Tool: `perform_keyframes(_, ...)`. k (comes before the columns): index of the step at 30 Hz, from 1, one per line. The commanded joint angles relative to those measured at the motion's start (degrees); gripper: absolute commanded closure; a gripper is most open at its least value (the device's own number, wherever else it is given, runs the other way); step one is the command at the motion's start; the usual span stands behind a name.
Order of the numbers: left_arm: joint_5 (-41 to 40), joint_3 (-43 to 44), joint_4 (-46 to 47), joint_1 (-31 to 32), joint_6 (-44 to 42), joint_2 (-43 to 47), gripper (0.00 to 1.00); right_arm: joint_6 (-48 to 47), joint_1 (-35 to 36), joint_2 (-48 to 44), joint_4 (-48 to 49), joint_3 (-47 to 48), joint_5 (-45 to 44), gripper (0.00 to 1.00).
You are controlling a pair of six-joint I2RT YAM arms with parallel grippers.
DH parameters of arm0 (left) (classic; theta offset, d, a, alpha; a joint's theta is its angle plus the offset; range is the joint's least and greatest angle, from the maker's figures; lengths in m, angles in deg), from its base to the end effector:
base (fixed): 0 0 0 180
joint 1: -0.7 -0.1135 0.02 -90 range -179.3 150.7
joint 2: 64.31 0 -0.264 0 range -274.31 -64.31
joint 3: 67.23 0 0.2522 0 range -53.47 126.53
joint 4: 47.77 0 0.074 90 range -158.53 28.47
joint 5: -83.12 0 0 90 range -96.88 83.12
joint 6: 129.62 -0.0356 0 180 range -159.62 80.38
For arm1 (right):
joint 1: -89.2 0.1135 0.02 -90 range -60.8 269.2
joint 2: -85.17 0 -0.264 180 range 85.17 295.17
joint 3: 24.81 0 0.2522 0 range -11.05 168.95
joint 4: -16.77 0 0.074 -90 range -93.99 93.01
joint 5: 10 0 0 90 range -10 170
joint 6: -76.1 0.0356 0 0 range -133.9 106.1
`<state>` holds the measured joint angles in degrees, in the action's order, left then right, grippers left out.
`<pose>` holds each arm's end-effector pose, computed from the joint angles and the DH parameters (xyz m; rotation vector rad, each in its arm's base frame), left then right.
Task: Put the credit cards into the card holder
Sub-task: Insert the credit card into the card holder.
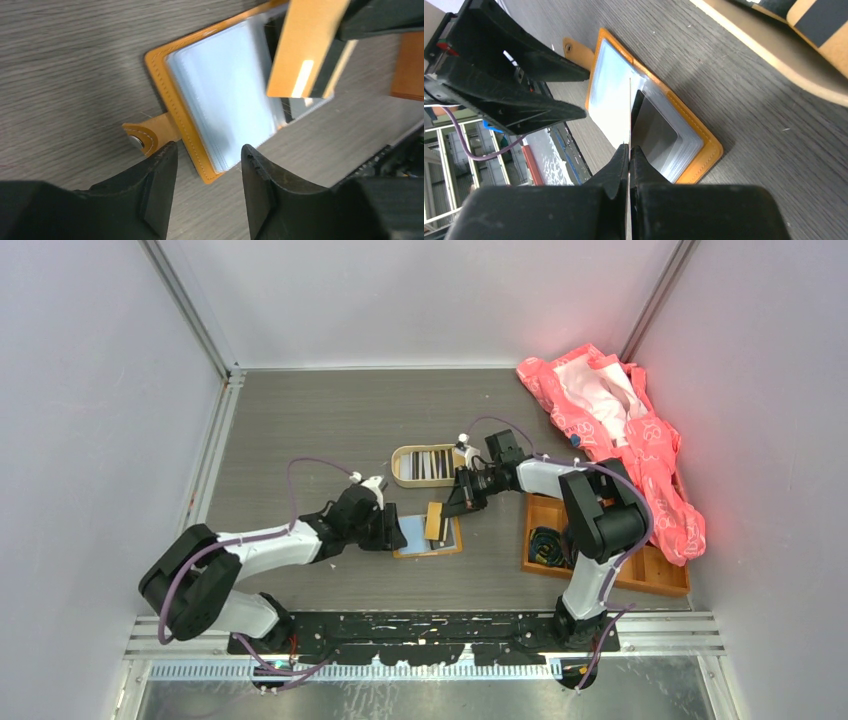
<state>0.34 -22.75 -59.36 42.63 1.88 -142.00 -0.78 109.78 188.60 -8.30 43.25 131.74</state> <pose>0.1847 -0.1719 0.1563 0.0754 2.5115 -0.8140 0.3032 0.1437 0.1408 -0.4964 2.5488 1.3924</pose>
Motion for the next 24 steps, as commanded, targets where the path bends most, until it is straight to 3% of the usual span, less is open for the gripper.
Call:
perform_keyframes(1, -5.46, 3.18, -3.8, 0.11, -2.86, -2.22, 0.51, 0.47, 0.55, 1.02, 0.98, 0.95, 3.13, 0.99)
perform_keyframes(9, -5.21, 4.51, -5.99, 0.13, -3.53, -5.13, 0.56, 0.53, 1.72, 1.36, 0.04, 1.15, -1.15, 0.99)
perform_keyframes(24, -3.34, 5.14, -5.34, 0.08, -2.9, -7.46, 0.69, 11.51, 1.99, -2.75, 9.04, -6.15, -7.67, 0.99)
